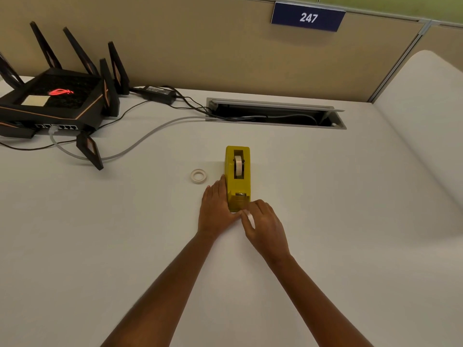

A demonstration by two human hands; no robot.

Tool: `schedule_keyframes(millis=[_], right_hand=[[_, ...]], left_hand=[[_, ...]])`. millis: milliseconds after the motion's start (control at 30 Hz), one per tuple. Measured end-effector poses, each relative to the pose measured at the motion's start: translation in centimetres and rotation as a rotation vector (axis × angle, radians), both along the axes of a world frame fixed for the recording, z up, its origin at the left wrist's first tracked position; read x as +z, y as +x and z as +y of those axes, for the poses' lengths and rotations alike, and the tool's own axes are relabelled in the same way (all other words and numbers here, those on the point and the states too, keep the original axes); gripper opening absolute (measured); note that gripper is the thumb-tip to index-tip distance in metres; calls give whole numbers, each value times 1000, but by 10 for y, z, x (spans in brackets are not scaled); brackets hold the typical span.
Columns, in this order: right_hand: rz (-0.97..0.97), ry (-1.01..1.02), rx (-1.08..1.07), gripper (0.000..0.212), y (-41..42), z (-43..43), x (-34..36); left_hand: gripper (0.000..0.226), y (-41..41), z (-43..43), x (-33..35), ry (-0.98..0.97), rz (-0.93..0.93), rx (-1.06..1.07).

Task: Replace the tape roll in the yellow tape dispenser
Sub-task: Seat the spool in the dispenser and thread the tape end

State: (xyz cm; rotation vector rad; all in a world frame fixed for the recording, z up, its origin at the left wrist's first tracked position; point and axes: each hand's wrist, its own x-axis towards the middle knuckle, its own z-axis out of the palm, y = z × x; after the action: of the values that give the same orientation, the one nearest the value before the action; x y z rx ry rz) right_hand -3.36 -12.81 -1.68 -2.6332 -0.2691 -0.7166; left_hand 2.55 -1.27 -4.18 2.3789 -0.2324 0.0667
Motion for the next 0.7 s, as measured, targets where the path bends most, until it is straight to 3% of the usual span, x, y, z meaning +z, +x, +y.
schedule_keyframes(millis=[100,400,600,700], right_hand=[[-50,37,25,22,1,2,10],[-73,-171,23,39,-1,-2,-5],[-33,-224,41,43,-5,-4,-13],[41,-203,6,34,-9,-6,-14]], left_hand=[[101,-2,-1,0,14,-34,14],[100,-1,1,-1,55,-32,-2],[89,-2,1,2,66,-22,-27],[91,-4,2,3,65,-25,-30]])
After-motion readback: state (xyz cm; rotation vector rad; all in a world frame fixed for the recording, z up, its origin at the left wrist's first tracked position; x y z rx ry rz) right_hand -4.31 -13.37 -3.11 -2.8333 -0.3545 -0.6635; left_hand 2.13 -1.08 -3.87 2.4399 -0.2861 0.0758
